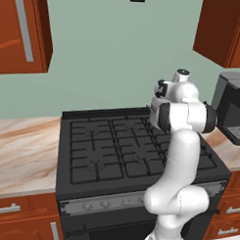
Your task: Turn on the burner for the pot on the stove. Wait thirty seconds for the pot to heat up. Then add the sweet potato to the pot.
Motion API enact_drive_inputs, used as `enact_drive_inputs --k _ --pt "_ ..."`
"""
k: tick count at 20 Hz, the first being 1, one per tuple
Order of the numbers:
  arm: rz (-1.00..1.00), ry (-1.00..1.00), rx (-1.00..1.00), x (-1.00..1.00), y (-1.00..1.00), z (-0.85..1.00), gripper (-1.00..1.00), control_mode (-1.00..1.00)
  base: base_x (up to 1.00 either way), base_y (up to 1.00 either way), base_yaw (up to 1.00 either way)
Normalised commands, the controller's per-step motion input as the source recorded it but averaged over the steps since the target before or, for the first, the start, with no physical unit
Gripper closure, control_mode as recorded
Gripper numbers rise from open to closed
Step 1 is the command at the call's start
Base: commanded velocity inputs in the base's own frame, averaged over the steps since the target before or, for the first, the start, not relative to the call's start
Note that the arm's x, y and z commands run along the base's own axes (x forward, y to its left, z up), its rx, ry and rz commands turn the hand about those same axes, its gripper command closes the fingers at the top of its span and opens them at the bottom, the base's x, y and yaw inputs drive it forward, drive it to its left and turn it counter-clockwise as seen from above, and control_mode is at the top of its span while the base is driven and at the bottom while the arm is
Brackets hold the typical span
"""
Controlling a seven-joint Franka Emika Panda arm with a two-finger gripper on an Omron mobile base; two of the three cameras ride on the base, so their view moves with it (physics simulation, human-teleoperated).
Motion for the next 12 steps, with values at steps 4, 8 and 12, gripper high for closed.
enact_drive_inputs --k 4,8,12 --pt "0.0 0.08 0.0 0.0 0.0 0.06 1.0 -1.0 0.0 0.0 0.0" --pt "0.0 0.01 0.0 0.0 0.0 0.07 1.0 -1.0 0.0 0.0 0.0" --pt "0.0 0.0 0.0 0.0 0.0 0.0 1.0 -1.0 0.0 0.0 0.0"
